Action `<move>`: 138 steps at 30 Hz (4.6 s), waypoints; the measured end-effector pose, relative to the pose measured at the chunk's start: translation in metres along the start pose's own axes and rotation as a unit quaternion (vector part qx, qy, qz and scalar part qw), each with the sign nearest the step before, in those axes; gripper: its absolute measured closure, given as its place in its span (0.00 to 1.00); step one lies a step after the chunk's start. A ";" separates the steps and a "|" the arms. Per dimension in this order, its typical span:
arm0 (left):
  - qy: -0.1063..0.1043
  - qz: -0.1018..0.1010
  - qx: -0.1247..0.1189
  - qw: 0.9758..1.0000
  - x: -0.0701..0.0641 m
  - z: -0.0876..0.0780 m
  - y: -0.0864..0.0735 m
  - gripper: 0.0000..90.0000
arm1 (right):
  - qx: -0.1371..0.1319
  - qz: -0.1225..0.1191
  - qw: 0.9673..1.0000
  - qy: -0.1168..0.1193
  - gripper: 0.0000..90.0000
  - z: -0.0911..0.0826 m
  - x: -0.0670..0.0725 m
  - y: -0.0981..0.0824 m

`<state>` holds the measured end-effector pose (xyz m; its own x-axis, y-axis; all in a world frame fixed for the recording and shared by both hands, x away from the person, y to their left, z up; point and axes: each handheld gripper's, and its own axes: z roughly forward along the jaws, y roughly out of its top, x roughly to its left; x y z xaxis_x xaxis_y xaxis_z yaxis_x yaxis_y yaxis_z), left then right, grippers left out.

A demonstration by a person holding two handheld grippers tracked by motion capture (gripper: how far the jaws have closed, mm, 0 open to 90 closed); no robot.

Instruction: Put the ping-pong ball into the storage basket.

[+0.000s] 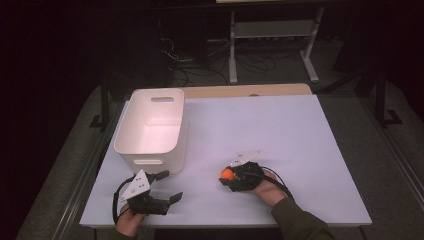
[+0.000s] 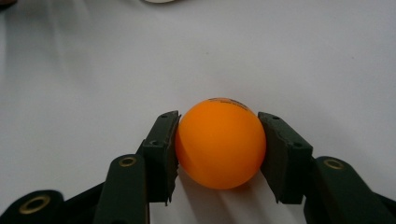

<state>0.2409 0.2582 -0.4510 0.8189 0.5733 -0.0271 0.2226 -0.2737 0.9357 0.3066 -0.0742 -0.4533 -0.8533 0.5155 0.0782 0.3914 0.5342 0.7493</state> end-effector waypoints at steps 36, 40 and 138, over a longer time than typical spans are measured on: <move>0.002 -0.004 0.000 1.000 0.000 0.000 0.000 0.16 | -0.034 0.005 0.999 0.009 0.55 -0.002 -0.005 0.029; 0.002 -0.003 0.000 1.000 0.001 0.000 0.000 0.16 | -0.033 0.000 0.999 0.011 0.55 -0.002 -0.005 0.032; -0.001 0.003 0.000 1.000 0.000 0.000 0.000 0.16 | -0.046 -0.023 0.998 0.047 0.55 0.002 0.006 0.080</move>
<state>0.2405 0.2580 -0.4510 0.8209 0.5706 -0.0222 0.2182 -0.2776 0.9356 0.3339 -0.0273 -0.3945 -0.9001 0.4240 0.0996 0.3206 0.4901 0.8106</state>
